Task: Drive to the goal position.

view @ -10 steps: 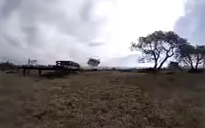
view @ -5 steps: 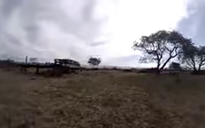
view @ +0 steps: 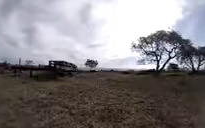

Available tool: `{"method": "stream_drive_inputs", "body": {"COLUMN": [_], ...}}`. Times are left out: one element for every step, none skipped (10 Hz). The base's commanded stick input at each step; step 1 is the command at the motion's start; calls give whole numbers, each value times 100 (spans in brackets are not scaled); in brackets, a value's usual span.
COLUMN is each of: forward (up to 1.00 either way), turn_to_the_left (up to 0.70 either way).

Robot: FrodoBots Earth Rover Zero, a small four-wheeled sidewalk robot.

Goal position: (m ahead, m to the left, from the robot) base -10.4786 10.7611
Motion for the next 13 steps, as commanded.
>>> {"method": "stream_drive_inputs", "body": {"forward": [70, 70, 70, 70, 70, 70, 70, 70, 70, 70, 70, 70, 70], "turn_to_the_left": [0, 0, 0, 0, 0, 0, 0, 0, 0, 1, 16, 27, 27]}}
